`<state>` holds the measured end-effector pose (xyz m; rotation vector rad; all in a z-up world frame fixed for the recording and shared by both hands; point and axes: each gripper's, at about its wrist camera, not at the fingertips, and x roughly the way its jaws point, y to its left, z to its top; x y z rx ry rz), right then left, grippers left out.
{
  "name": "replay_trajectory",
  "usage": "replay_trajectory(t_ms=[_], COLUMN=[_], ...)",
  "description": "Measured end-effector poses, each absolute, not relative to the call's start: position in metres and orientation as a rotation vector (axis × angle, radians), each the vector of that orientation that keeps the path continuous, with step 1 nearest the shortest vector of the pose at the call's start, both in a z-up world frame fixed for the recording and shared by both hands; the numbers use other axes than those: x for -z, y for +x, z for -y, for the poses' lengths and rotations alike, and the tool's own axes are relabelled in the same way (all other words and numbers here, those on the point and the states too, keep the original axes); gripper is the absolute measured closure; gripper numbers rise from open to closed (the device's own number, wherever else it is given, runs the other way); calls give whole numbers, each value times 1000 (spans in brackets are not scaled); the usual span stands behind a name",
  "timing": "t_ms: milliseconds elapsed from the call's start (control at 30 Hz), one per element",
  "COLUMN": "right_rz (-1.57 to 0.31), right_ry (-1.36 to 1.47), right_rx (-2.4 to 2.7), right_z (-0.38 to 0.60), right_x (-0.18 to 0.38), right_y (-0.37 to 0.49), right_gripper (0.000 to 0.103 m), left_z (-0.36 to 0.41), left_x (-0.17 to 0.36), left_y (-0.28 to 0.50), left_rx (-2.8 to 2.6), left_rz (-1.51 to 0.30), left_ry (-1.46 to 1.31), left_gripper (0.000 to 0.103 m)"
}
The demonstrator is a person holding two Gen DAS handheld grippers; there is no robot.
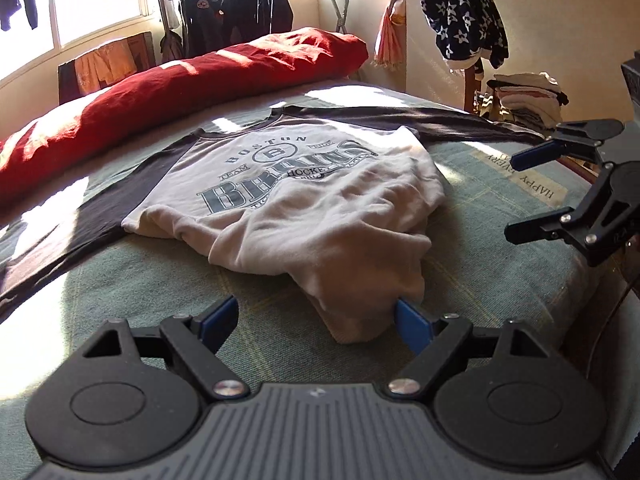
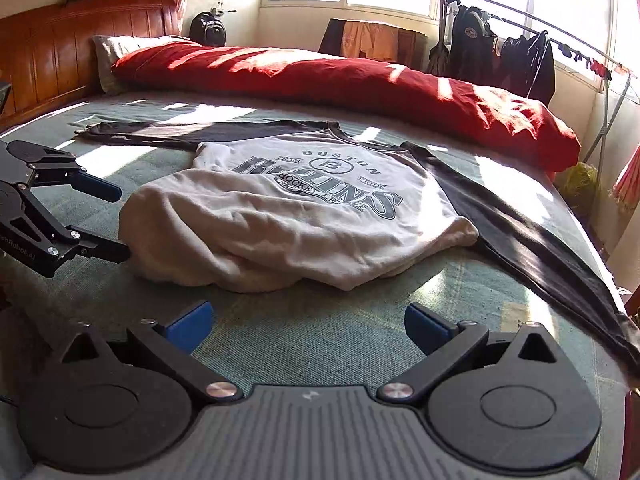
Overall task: Fold clothes
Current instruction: 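Grasp the bunched grey hem with the right gripper while the left holds it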
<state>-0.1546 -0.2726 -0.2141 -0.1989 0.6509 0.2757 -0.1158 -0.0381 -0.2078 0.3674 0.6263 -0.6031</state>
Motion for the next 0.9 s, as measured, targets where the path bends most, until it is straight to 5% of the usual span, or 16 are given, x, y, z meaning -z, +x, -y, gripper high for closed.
replay_trajectory(t_ms=[200,433,900], right_rz=[-612,-508,-453], right_ry=[-484,-751,-619], right_rx=[-485,-518,-416], right_z=[232,204,237], right_x=[235,251,211], right_y=[-117,-95,8], right_gripper=[0,0,0], left_z=[67,76,63], left_x=[220,209,149], left_y=[-126,-100,1], left_rx=[625,667,534], left_rz=[-524,-481,-381], left_ry=[701,731,502], left_gripper=[18,16,17])
